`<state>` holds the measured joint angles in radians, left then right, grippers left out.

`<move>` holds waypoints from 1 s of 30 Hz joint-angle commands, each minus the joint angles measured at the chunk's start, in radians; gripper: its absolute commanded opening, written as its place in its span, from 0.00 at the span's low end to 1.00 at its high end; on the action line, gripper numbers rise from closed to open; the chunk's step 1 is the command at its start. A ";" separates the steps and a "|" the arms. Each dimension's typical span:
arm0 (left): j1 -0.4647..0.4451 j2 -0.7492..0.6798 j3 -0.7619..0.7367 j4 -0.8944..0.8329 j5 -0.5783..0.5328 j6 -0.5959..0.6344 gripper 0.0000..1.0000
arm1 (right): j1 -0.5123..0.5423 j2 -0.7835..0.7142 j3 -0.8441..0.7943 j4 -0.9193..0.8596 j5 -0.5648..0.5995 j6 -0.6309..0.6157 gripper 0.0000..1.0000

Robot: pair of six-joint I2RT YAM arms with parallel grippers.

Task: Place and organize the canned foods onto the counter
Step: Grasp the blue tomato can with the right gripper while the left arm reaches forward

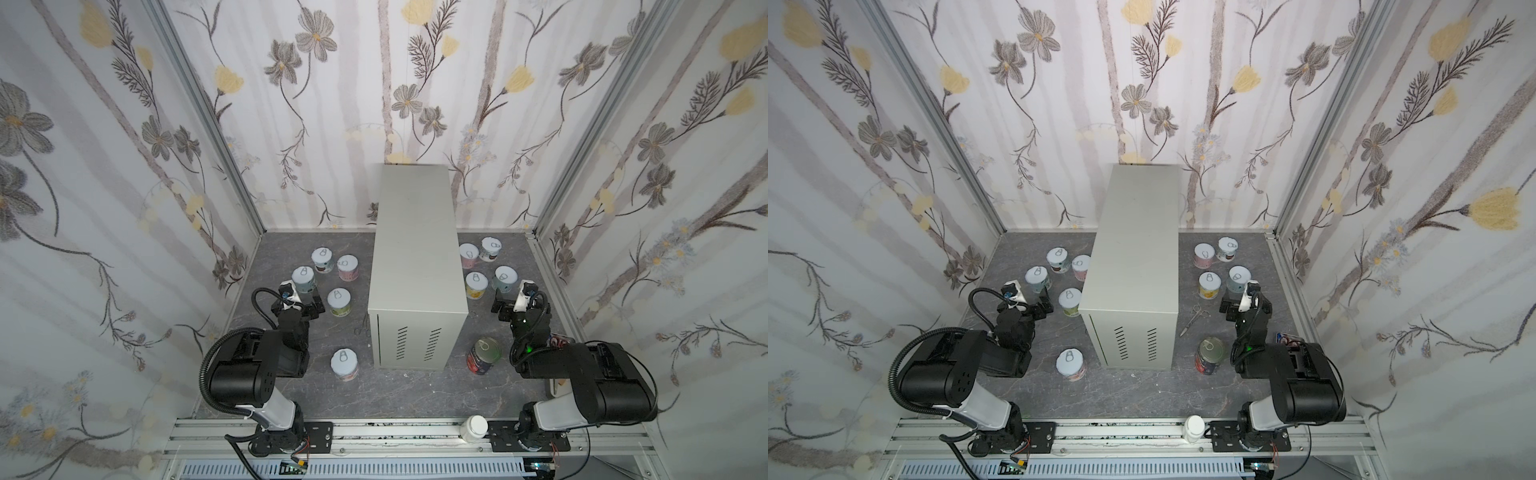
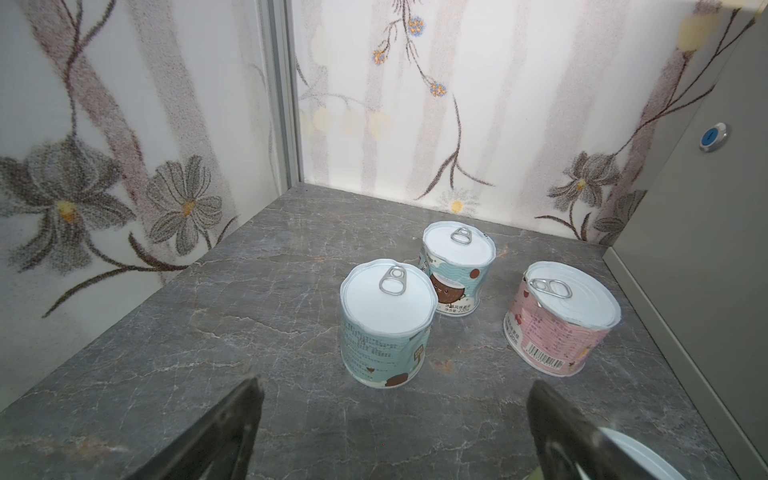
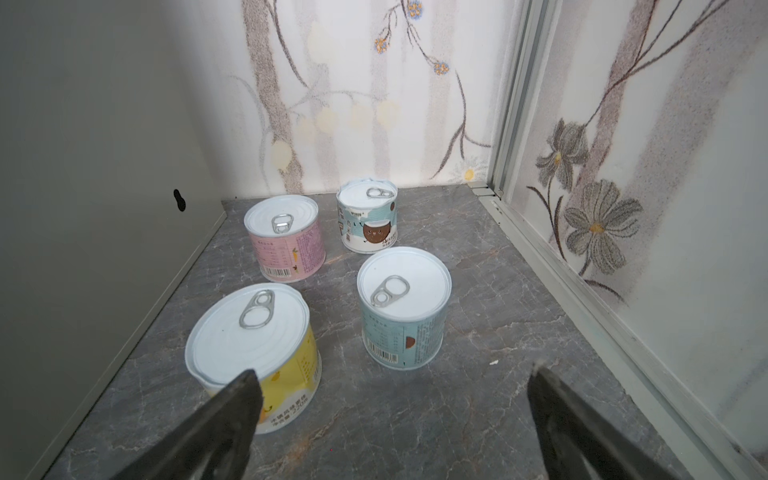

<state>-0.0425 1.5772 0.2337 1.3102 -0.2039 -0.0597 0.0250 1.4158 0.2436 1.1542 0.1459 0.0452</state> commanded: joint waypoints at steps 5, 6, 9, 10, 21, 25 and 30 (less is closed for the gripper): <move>-0.064 -0.250 0.153 -0.443 -0.214 -0.049 1.00 | 0.000 -0.242 0.275 -0.638 0.066 0.153 1.00; -0.069 -0.298 0.183 -0.524 -0.216 -0.076 1.00 | 0.000 -0.255 0.323 -0.728 0.040 0.186 1.00; -0.070 -0.418 0.270 -0.717 -0.199 -0.116 1.00 | 0.010 -0.271 0.453 -0.923 -0.058 0.220 1.00; -0.070 -0.442 0.302 -0.768 -0.188 -0.115 1.00 | 0.012 -0.277 0.487 -0.969 -0.077 0.233 1.00; -0.072 -0.507 0.718 -1.378 0.018 -0.136 1.00 | 0.064 -0.372 0.709 -1.461 -0.222 0.388 0.96; -0.075 -0.494 0.803 -1.526 0.098 -0.137 1.00 | 0.123 -0.425 0.711 -1.631 -0.232 0.450 0.98; -0.101 -0.508 0.804 -1.624 0.165 -0.131 1.00 | 0.186 -0.511 0.676 -1.779 -0.229 0.540 1.00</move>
<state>-0.1314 1.0798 1.0386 -0.1970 -0.1081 -0.1864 0.1886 0.9386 0.9379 -0.4812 -0.0727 0.4980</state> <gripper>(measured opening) 0.998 0.993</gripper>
